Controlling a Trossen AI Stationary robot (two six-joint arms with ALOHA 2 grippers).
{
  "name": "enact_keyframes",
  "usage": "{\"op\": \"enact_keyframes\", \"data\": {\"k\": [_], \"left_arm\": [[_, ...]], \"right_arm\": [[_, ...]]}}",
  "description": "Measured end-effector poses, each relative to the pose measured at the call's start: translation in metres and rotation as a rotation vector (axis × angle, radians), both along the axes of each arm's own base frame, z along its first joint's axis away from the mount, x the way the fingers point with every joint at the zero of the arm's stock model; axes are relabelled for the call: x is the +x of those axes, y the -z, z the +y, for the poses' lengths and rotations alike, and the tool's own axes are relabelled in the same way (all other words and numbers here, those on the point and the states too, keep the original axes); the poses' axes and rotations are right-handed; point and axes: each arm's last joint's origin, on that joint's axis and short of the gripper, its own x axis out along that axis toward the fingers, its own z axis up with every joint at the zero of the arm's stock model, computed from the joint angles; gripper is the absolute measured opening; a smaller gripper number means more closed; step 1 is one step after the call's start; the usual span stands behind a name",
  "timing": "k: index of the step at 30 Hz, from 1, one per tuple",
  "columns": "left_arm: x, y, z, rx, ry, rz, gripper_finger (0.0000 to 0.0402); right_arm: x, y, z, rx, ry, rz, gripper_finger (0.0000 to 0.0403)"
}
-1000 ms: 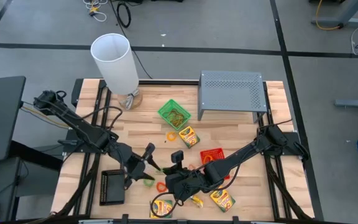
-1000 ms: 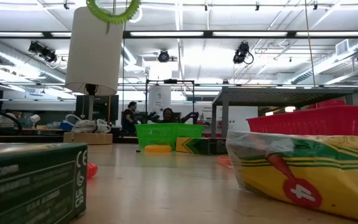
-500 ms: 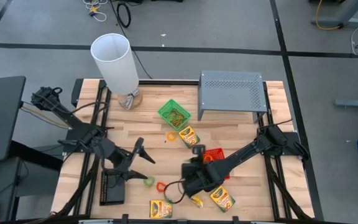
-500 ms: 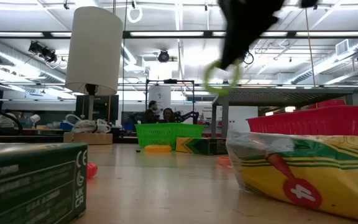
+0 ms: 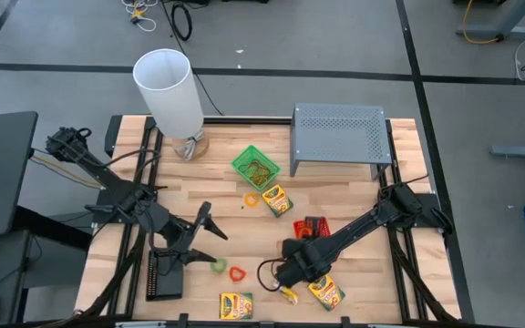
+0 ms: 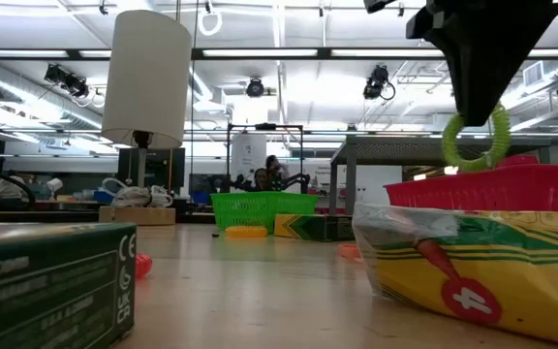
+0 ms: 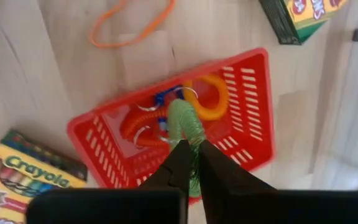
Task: Pick & Place Office Desk Supplies
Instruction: Put the green rubber band into the red bin, then put the green spring keychain into the red bin
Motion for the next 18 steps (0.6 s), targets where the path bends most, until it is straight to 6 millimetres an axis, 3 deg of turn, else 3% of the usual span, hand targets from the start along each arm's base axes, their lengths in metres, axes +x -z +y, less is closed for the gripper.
{"op": "enact_keyframes", "data": {"k": [11,18], "left_arm": [[-0.001,0.002,0.001,-0.003,-0.006,0.029,0.0308],[-0.004,0.015,0.003,-0.059,-0.057,0.187,0.0308]], "right_arm": [[0.006,0.000,0.001,-0.029,-0.032,-0.076,0.0192],[0.025,0.001,0.010,0.018,-0.172,-0.255,0.0217]]}}
